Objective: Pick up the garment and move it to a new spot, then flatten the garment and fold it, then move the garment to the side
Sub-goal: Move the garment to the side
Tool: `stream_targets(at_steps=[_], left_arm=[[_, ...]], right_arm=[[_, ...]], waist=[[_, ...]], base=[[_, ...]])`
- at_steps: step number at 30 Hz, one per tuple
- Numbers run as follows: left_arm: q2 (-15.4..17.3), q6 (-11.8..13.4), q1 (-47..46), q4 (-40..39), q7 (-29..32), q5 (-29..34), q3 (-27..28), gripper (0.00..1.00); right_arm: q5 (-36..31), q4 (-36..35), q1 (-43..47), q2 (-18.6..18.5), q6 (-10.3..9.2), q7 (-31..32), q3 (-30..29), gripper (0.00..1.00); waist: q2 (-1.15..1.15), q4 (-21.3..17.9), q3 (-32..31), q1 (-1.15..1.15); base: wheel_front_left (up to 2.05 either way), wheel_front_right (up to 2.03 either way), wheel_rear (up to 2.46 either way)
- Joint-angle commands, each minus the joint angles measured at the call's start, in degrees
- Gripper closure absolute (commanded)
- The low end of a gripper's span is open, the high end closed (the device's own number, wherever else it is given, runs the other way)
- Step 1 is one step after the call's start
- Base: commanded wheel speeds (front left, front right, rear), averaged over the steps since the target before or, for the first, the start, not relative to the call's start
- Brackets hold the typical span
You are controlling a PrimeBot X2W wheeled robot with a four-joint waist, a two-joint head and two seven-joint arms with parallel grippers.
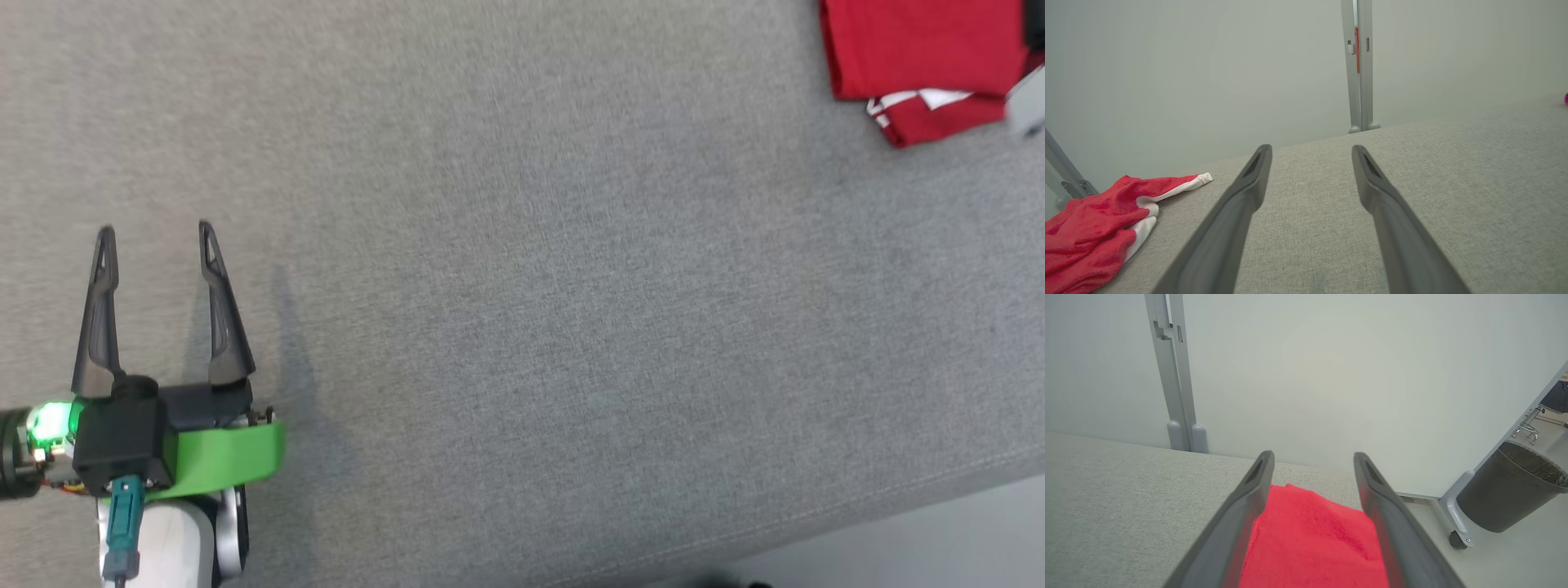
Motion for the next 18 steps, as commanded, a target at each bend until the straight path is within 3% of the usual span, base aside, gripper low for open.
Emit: stream_targets(at_steps=[1, 9, 18], left_arm=[[-0.2, -0.2, 1.8, 0.4, -0.3, -1.0, 0.4, 0.00], [-0.8, -1.2, 7.4, 2.7, -0.2, -4.1, 3.1, 0.00], [-1.5, -3.1, 11.5, 5.6, -0.2, -5.2, 5.9, 0.00]], right_arm=[[-1.2, -1.8, 3.3, 1.0, -0.10, -0.1, -1.7, 0.00], [-6.6, -12.0, 19.7, 8.3, -0.10, -0.1, -7.6, 0.00], [-8.7, -19.2, 32.6, 14.0, -0.09, -0.1, -9.8, 0.00]], waist=[[0.00, 3.1, -7.8, 0.00], [0.00, 4.6, -15.3, 0.00], [0.00, 5.8, -21.0, 0.00]], base=[[0.00, 0.00, 0.00], [0.00, 0.00, 0.00], [0.00, 0.00, 0.00]])
